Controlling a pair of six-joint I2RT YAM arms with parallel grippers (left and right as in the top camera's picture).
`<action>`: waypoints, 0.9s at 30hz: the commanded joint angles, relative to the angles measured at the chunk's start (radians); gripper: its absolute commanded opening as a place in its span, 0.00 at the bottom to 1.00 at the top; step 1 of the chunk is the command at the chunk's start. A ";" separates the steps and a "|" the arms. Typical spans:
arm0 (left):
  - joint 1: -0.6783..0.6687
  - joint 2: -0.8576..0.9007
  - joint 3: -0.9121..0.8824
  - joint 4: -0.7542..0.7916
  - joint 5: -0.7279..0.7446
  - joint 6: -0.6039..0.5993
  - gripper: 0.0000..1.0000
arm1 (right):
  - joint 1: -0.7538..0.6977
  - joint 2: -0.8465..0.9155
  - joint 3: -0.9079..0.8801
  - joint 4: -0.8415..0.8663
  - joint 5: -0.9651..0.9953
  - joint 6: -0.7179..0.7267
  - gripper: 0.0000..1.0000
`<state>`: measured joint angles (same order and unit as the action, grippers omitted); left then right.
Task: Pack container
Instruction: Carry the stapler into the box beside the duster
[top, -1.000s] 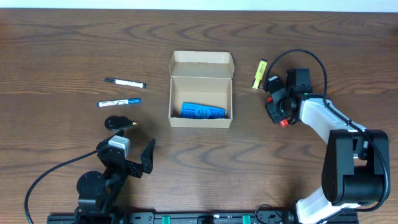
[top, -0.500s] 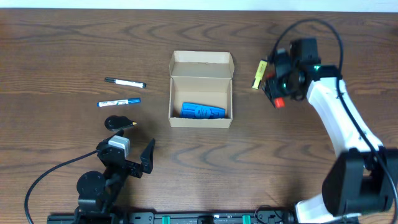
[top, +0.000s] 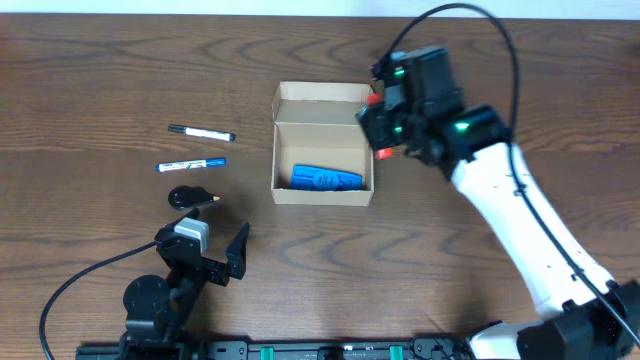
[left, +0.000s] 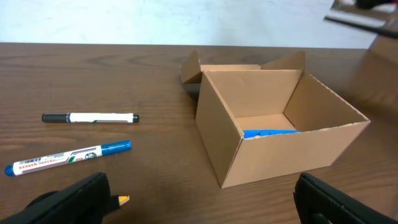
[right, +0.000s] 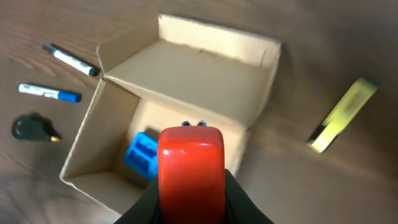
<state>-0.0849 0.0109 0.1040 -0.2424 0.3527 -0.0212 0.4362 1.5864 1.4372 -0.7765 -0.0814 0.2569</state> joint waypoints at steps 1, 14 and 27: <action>0.006 -0.006 -0.024 -0.006 0.003 0.015 0.95 | 0.074 0.054 0.000 -0.016 0.192 0.267 0.01; 0.006 -0.006 -0.024 -0.006 0.003 0.015 0.95 | 0.165 0.201 0.000 -0.025 0.373 0.427 0.01; 0.006 -0.006 -0.024 -0.006 0.003 0.015 0.95 | 0.165 0.206 0.000 -0.034 0.397 0.413 0.01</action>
<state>-0.0849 0.0109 0.1040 -0.2424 0.3527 -0.0212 0.5968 1.7882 1.4361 -0.8062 0.2855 0.6628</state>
